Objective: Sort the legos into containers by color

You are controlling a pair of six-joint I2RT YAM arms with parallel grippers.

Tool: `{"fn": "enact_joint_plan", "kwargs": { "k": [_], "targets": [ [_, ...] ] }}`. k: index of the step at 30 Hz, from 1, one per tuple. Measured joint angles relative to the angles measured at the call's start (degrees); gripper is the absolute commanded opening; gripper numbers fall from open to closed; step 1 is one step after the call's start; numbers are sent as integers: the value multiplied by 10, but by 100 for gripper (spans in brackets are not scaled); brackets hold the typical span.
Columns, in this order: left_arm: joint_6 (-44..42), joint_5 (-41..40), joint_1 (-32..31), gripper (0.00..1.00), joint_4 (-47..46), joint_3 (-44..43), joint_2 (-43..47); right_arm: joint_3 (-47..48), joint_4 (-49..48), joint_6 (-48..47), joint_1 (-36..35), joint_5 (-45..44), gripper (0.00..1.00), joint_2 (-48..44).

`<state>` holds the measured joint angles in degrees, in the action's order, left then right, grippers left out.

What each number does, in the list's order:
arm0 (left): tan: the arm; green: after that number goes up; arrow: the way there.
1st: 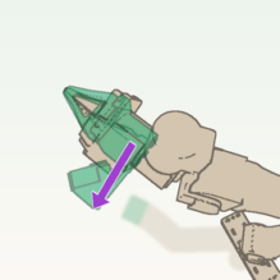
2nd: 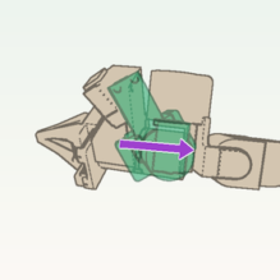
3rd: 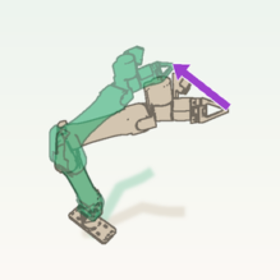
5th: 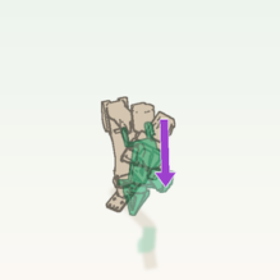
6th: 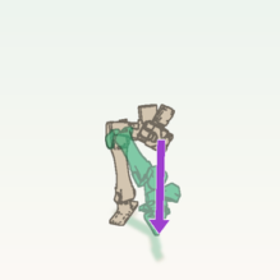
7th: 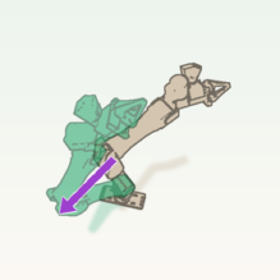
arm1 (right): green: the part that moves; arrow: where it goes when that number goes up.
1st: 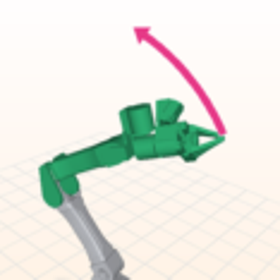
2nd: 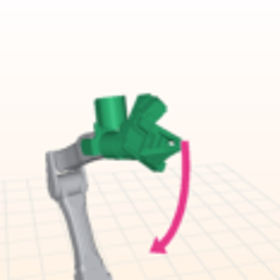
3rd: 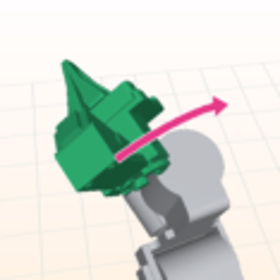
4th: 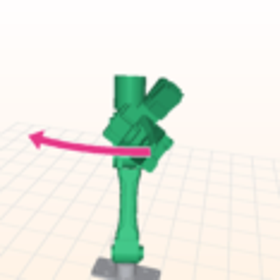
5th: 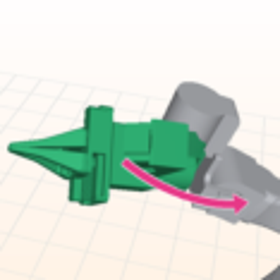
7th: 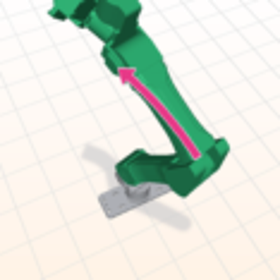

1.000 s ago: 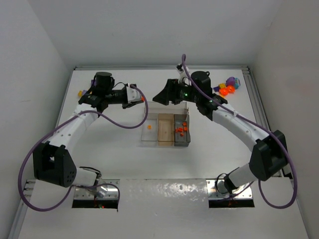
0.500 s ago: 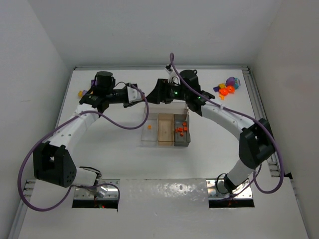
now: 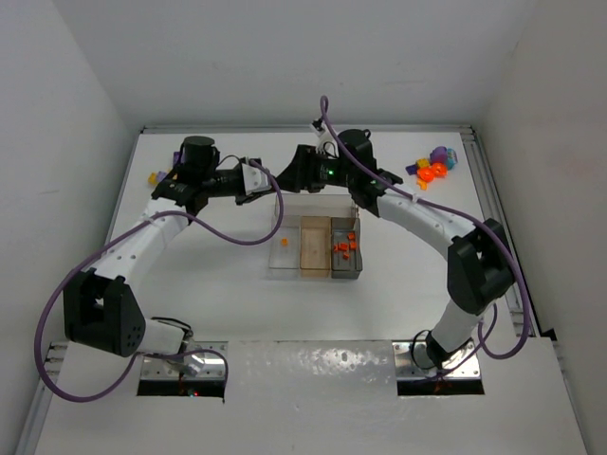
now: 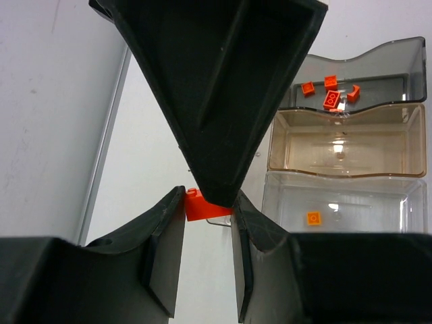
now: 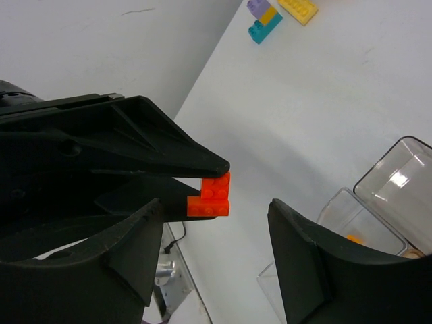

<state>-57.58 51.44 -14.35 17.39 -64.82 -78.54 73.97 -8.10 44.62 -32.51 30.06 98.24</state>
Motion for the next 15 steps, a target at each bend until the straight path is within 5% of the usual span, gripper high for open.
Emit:
{"fn": "enact_joint_plan", "kwargs": {
  "k": [15],
  "targets": [
    [23,-12,-2,0,-26,1,0,24,0,7,-1,10,54,17]
  ]
}}
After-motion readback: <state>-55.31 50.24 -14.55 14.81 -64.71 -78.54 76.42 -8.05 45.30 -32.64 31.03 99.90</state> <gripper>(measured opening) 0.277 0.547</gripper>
